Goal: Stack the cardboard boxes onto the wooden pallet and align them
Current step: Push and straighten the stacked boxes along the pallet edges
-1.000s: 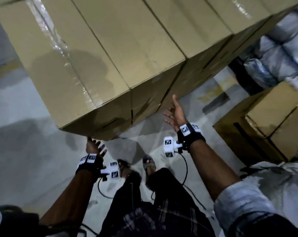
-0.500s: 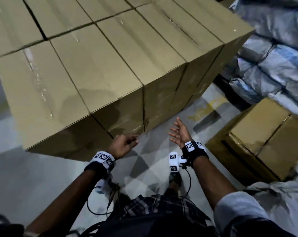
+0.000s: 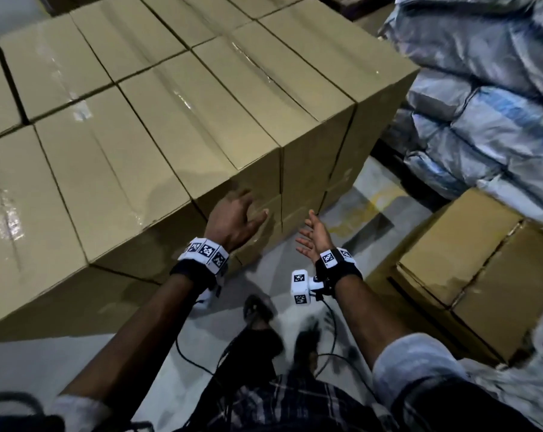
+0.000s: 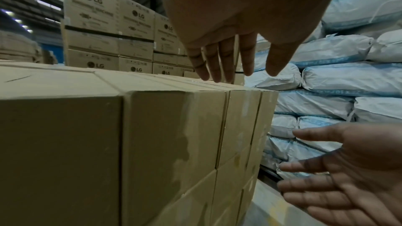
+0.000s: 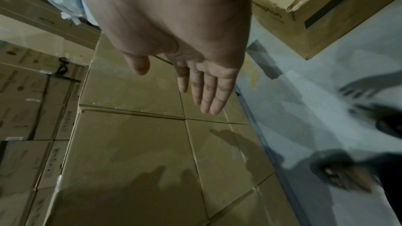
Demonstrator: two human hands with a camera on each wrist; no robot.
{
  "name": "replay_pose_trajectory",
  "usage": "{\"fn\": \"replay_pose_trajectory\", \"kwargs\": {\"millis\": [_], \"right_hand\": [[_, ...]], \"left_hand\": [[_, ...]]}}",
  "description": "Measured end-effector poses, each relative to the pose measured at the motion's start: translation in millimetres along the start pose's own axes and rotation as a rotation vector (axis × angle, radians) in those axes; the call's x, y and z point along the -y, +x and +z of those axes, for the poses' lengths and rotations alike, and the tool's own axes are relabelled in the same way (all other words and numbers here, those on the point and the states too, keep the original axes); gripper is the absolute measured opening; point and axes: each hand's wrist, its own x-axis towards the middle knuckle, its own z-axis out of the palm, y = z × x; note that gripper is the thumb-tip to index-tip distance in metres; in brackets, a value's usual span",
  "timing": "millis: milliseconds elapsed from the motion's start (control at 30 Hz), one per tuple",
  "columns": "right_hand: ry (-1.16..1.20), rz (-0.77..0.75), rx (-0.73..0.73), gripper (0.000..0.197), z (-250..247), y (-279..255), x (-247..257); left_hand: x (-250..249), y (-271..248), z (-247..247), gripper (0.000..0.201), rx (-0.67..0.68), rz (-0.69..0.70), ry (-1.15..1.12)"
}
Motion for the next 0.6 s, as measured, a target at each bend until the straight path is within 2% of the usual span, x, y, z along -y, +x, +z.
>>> {"fn": "replay_pose_trajectory", "kwargs": {"millis": [133,300,467,600], "right_hand": [[0.113,0.031,-0.033,0.075,14,34,29],[0.238,0.079,-0.12,0.08,22,88,53],[0.23,0.075,-0.161,0.075,19,142,73],[0.244,0.106,-0.191,0.075,23,175,81]], "left_hand": [[4,74,6,0.063,-0.061,-0.005,0.06],[16,155,25,0.082,-0.051,0.003,0.182],[28,195,54,0.075,0.075,0.063,0.313],[31,208,62,0.069,0.037,0.049,0.298]]}}
